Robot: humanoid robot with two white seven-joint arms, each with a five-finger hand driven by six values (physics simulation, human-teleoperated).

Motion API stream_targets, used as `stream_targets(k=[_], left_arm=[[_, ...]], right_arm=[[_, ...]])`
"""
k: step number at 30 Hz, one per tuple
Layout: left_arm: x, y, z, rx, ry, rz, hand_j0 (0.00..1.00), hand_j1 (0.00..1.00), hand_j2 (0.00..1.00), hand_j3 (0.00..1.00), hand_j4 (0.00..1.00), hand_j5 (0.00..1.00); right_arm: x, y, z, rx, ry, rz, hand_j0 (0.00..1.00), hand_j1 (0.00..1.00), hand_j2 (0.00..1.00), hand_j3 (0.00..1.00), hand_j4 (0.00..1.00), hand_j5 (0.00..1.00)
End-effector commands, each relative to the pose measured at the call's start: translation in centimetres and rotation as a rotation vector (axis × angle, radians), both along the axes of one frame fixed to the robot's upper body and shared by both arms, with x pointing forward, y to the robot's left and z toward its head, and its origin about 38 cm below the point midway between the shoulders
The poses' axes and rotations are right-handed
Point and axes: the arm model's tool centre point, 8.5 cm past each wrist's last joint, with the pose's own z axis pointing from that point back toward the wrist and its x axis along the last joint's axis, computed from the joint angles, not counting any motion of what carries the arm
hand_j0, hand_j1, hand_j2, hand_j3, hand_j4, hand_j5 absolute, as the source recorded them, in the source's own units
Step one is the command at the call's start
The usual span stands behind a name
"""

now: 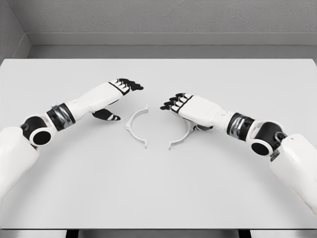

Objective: Assemble PVC drainage pipe clamps

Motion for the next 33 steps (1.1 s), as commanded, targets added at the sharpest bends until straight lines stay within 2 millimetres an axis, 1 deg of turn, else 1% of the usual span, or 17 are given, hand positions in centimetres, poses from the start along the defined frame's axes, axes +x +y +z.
stream_targets(k=[1, 4, 11, 13, 17, 19, 20, 22, 23, 24, 26, 28, 29, 30, 31, 32, 33], left_arm=[[-0.1, 0.1, 0.4, -0.006, -0.008, -0.002, 1.0, 1.0, 1.0, 1.0, 1.0, 1.0], [-0.1, 0.3, 0.4, -0.003, -0.007, -0.001, 1.0, 1.0, 1.0, 1.0, 1.0, 1.0], [-0.1, 0.3, 0.4, -0.003, -0.007, -0.001, 1.0, 1.0, 1.0, 1.0, 1.0, 1.0], [-0.1, 0.3, 0.3, -0.003, -0.006, 0.001, 1.0, 1.0, 1.0, 1.0, 1.0, 1.0], [-0.1, 0.3, 0.2, 0.001, -0.005, 0.0, 1.0, 1.0, 1.0, 1.0, 1.0, 1.0], [-0.1, 0.3, 0.2, 0.003, -0.003, 0.0, 1.0, 1.0, 1.0, 1.0, 1.0, 1.0], [-0.1, 0.3, 0.1, 0.003, -0.003, 0.0, 1.0, 1.0, 1.0, 1.0, 1.0, 1.0], [-0.2, 0.3, 0.0, 0.005, -0.002, 0.0, 1.0, 1.0, 1.0, 1.0, 1.0, 1.0], [-0.2, 0.1, 0.0, 0.003, -0.002, -0.001, 1.0, 1.0, 1.0, 1.0, 1.0, 1.0], [-0.2, 0.1, -0.1, 0.005, 0.0, -0.002, 1.0, 1.0, 1.0, 1.0, 1.0, 1.0], [-0.5, -0.9, -0.8, 0.02, 0.015, -0.03, 1.0, 1.0, 1.0, 1.0, 1.0, 1.0], [-0.7, -1.1, -1.0, 0.018, 0.02, -0.033, 1.0, 1.0, 1.0, 1.0, 1.0, 1.0], [-0.7, -1.1, -1.0, 0.019, 0.02, -0.036, 1.0, 1.0, 1.0, 1.0, 1.0, 1.0], [-0.7, -1.2, -1.1, 0.017, 0.02, -0.037, 1.0, 1.0, 1.0, 1.0, 1.0, 1.0], [-0.8, -1.3, -1.1, 0.017, 0.021, -0.038, 1.0, 1.0, 1.0, 1.0, 1.0, 1.0], [-0.7, -1.2, -1.1, 0.017, 0.02, -0.037, 1.0, 1.0, 1.0, 1.0, 1.0, 1.0], [-0.7, -1.2, -1.1, 0.017, 0.02, -0.037, 1.0, 1.0, 1.0, 1.0, 1.0, 1.0]], right_arm=[[-0.1, 0.4, -0.2, 0.003, 0.009, -0.001, 1.0, 1.0, 1.0, 1.0, 1.0, 1.0], [0.0, 1.1, 0.0, 0.002, 0.005, 0.005, 1.0, 1.0, 1.0, 1.0, 1.0, 1.0], [0.1, 1.1, 0.1, 0.003, 0.002, 0.006, 1.0, 1.0, 1.0, 1.0, 1.0, 1.0], [-0.1, 1.3, 0.8, 0.015, -0.016, 0.014, 1.0, 1.0, 1.0, 1.0, 1.0, 1.0], [0.0, 0.8, 1.2, 0.012, -0.024, 0.008, 1.0, 1.0, 1.0, 1.0, 1.0, 1.0], [0.8, -2.6, 4.5, 0.016, -0.101, -0.049, 1.0, 1.0, 1.0, 1.0, 1.0, 1.0], [0.9, -3.8, 5.2, 0.005, -0.114, -0.067, 1.0, 1.0, 1.0, 1.0, 1.0, 1.0], [0.8, -6.0, 5.7, -0.01, -0.106, -0.089, 1.0, 1.0, 1.0, 1.0, 1.0, 1.0], [0.8, -7.4, 6.2, -0.009, -0.103, -0.102, 1.0, 1.0, 1.0, 1.0, 1.0, 1.0], [0.7, -9.6, 7.3, 0.005, -0.113, -0.13, 1.0, 1.0, 1.0, 1.0, 1.0, 1.0], [-0.7, -13.1, 7.2, 0.043, -0.116, -0.169, 1.0, 1.0, 1.0, 1.0, 1.0, 1.0], [-2.3, -16.0, 7.3, 0.072, -0.139, -0.189, 1.0, 1.0, 1.0, 1.0, 1.0, 1.0], [-2.7, -17.6, 7.9, 0.085, -0.163, -0.221, 1.0, 1.0, 1.0, 1.0, 1.0, 1.0], [-3.4, -19.0, 7.4, 0.1, -0.157, -0.267, 1.0, 1.0, 1.0, 1.0, 1.0, 1.0], [-3.5, -19.8, 7.5, 0.112, -0.164, -0.295, 1.0, 1.0, 1.0, 1.0, 1.0, 1.0], [-3.6, -20.0, 7.5, 0.123, -0.168, -0.306, 1.0, 1.0, 1.0, 1.0, 1.0, 1.0], [-3.6, -19.8, 7.0, 0.135, -0.157, -0.309, 1.0, 1.0, 1.0, 1.0, 1.0, 1.0]])
